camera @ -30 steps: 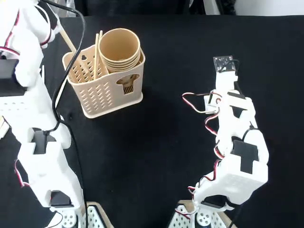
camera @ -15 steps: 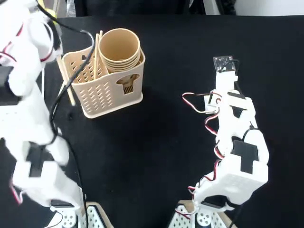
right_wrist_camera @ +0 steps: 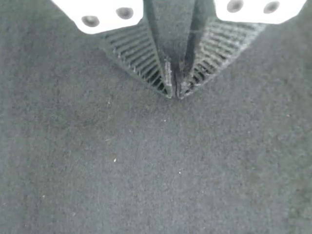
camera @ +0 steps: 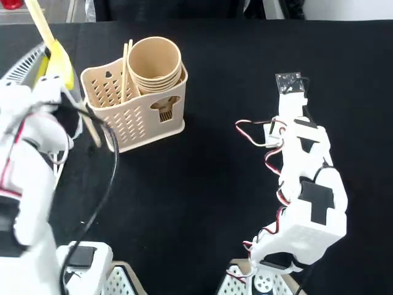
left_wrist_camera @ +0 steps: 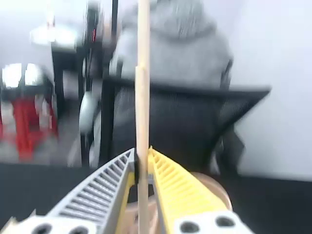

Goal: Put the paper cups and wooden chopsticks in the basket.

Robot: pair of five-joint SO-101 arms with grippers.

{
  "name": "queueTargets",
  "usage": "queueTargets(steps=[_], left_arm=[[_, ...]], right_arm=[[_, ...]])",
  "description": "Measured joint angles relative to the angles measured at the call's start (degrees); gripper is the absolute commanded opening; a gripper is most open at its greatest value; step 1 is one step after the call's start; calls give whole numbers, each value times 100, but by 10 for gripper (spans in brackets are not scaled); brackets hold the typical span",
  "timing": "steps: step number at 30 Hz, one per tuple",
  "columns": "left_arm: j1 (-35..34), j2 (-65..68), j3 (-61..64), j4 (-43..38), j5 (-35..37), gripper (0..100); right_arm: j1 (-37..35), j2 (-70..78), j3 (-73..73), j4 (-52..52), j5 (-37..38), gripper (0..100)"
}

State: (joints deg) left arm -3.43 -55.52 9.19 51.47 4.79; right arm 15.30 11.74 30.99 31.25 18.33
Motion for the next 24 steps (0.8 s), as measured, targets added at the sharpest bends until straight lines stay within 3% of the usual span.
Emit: queueTargets(steps=[5,7,13,24], left_arm=[[0,-1196,3182,-3974,-9,28],[0,-1266,3719,-4905,-9,28],[0,-1020,3982,-5486,-44,28],[-185,809,4079,-5829,-44,30]], right_arm=[[0,0,0,0,0,14],[0,0,0,0,0,14],[0,0,0,0,0,14],[0,0,0,0,0,14]])
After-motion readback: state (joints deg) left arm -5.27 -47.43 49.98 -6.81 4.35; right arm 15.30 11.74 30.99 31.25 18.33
